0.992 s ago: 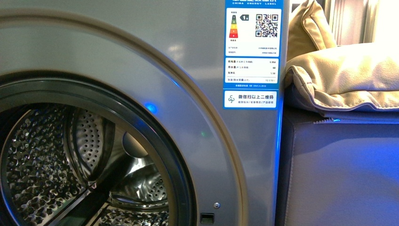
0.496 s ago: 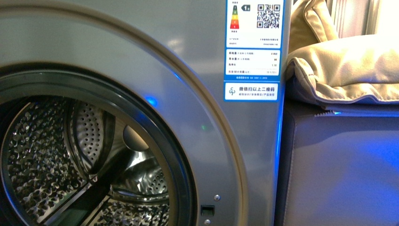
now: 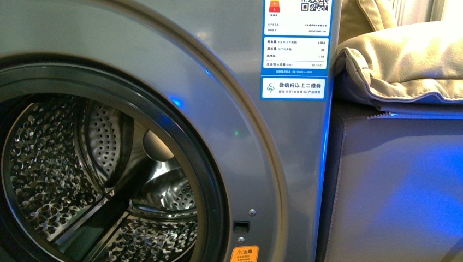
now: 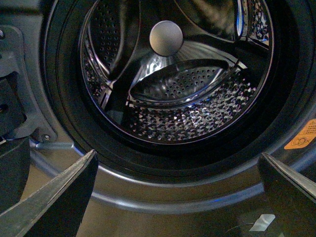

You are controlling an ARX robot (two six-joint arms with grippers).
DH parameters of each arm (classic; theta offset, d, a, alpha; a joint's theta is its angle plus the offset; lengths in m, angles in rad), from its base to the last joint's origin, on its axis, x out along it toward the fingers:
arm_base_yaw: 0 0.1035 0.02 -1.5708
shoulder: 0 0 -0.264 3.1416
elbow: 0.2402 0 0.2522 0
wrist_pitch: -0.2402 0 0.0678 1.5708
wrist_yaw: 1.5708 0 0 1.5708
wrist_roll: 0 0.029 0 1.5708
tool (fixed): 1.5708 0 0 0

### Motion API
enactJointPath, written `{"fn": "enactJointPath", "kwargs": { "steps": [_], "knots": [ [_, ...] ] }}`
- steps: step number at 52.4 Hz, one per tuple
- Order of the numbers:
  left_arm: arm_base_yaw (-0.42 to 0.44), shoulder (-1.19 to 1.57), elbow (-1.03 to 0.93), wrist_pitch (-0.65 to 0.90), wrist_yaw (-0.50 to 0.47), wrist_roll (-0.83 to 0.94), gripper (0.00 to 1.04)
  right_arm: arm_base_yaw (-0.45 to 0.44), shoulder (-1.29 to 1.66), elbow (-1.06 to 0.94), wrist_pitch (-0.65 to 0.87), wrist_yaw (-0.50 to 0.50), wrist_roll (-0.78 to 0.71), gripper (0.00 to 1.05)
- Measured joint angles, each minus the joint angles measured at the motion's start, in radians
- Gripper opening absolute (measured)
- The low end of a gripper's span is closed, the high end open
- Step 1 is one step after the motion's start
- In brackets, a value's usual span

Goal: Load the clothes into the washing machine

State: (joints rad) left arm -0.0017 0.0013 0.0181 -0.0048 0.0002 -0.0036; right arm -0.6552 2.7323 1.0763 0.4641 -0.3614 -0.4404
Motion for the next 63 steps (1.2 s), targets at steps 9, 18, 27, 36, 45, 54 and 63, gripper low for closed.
{"fn": "enactJointPath", "kwargs": {
  "steps": [9, 18, 27, 36, 45, 54, 63],
  "knots": [
    [0.000, 0.000, 0.000, 0.000, 0.000, 0.000, 0.98, 0.013, 0.071, 0.072, -0.028, 0.029, -0.003, 0.97],
    [0.000, 0.000, 0.000, 0.000, 0.000, 0.000, 0.98, 0.027, 0.117, 0.132, -0.058, 0.047, -0.004, 0.97],
    [0.000, 0.000, 0.000, 0.000, 0.000, 0.000, 0.98, 0.027, 0.145, 0.144, -0.048, 0.047, -0.014, 0.97],
    [0.000, 0.000, 0.000, 0.000, 0.000, 0.000, 0.98, 0.009, 0.190, 0.155, -0.011, 0.055, -0.075, 0.97],
    [0.000, 0.000, 0.000, 0.000, 0.000, 0.000, 0.98, -0.016, 0.220, 0.183, -0.006, 0.047, -0.120, 0.97],
    [0.000, 0.000, 0.000, 0.000, 0.000, 0.000, 0.98, -0.031, 0.233, 0.203, -0.020, 0.030, -0.131, 0.97],
    [0.000, 0.000, 0.000, 0.000, 0.000, 0.000, 0.98, -0.038, 0.241, 0.212, -0.029, 0.025, -0.136, 0.97]
  ]
}}
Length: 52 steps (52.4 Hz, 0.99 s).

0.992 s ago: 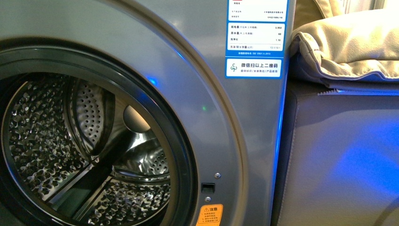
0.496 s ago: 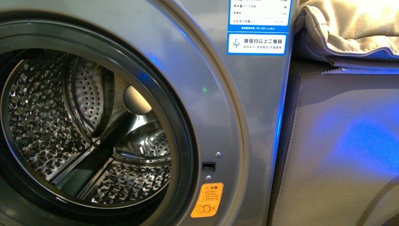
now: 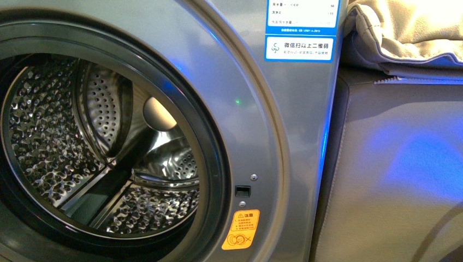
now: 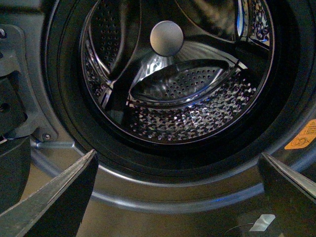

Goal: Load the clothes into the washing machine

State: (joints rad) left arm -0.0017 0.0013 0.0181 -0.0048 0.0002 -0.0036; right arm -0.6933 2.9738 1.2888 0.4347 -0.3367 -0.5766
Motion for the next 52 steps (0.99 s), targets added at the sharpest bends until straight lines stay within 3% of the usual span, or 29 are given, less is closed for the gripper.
{"fn": "enactJointPath", "kwargs": {
  "steps": [27, 52],
  "knots": [
    [0.000, 0.000, 0.000, 0.000, 0.000, 0.000, 0.98, -0.012, 0.024, 0.014, -0.008, -0.008, -0.025, 0.97],
    [0.000, 0.000, 0.000, 0.000, 0.000, 0.000, 0.98, -0.020, -0.011, 0.008, 0.000, -0.008, 0.068, 0.36]
  ]
}}
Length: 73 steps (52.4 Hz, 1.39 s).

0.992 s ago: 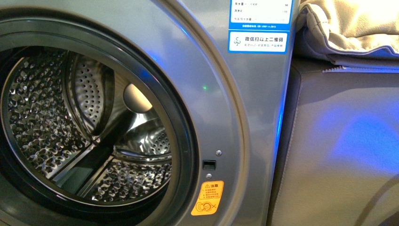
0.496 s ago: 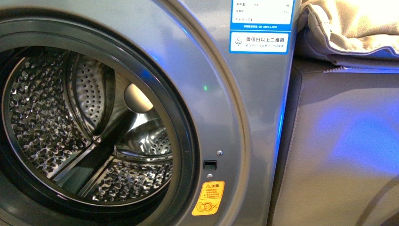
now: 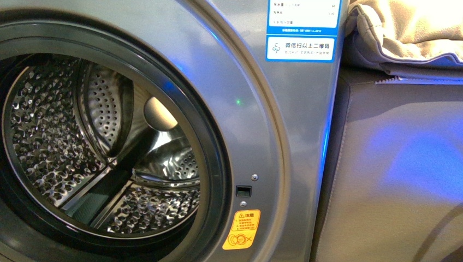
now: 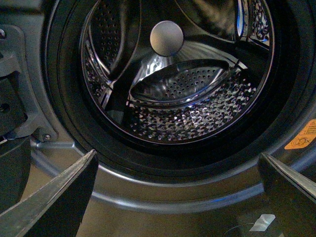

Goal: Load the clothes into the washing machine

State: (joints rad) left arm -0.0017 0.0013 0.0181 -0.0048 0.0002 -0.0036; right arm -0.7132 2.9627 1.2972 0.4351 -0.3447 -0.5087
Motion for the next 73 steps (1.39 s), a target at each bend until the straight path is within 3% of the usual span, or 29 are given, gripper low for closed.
{"fn": "enactJointPath", "kwargs": {
  "steps": [6, 13, 42, 73],
  "knots": [
    [0.000, 0.000, 0.000, 0.000, 0.000, 0.000, 0.98, 0.000, -0.029, -0.026, 0.000, -0.005, 0.051, 0.23],
    [0.000, 0.000, 0.000, 0.000, 0.000, 0.000, 0.98, 0.005, -0.085, -0.084, 0.013, -0.021, 0.089, 0.15],
    [0.000, 0.000, 0.000, 0.000, 0.000, 0.000, 0.98, 0.000, -0.740, -0.462, 0.077, -0.160, 0.148, 0.14],
    [0.000, 0.000, 0.000, 0.000, 0.000, 0.000, 0.98, -0.014, -1.403, -0.476, -0.026, -0.362, 0.294, 0.14]
  ]
}}
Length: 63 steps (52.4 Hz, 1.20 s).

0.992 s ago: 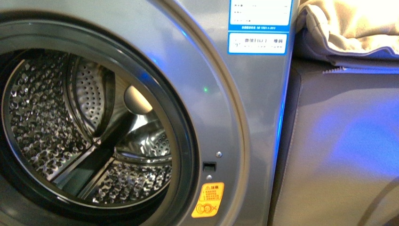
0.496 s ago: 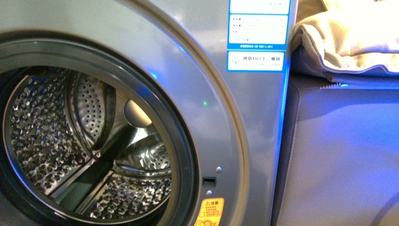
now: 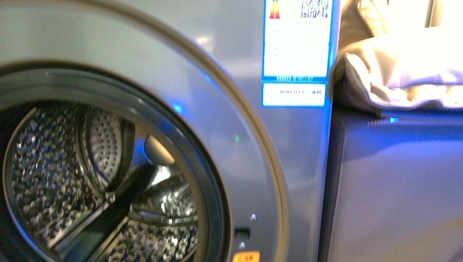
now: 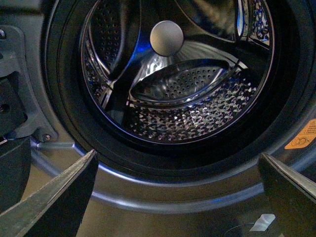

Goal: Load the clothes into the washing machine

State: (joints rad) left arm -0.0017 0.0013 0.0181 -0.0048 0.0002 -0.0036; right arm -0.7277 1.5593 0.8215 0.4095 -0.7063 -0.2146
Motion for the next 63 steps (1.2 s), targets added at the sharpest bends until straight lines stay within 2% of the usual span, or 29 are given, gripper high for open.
{"fn": "enactJointPath", "kwargs": {
  "steps": [18, 32, 45, 52, 63],
  "knots": [
    [0.000, 0.000, 0.000, 0.000, 0.000, 0.000, 0.98, 0.006, -0.209, 0.153, 0.005, -0.055, 0.133, 0.14],
    [0.000, 0.000, 0.000, 0.000, 0.000, 0.000, 0.98, 0.072, -0.211, 0.461, 0.014, -0.026, 0.300, 0.14],
    [0.000, 0.000, 0.000, 0.000, 0.000, 0.000, 0.98, 0.241, -0.236, 0.724, -0.098, 0.045, 0.384, 0.14],
    [0.000, 0.000, 0.000, 0.000, 0.000, 0.000, 0.98, 0.366, -0.245, 0.812, -0.188, 0.082, 0.382, 0.14],
    [0.000, 0.000, 0.000, 0.000, 0.000, 0.000, 0.98, 0.613, -0.251, 0.951, -0.380, 0.161, 0.362, 0.14]
  ]
}}
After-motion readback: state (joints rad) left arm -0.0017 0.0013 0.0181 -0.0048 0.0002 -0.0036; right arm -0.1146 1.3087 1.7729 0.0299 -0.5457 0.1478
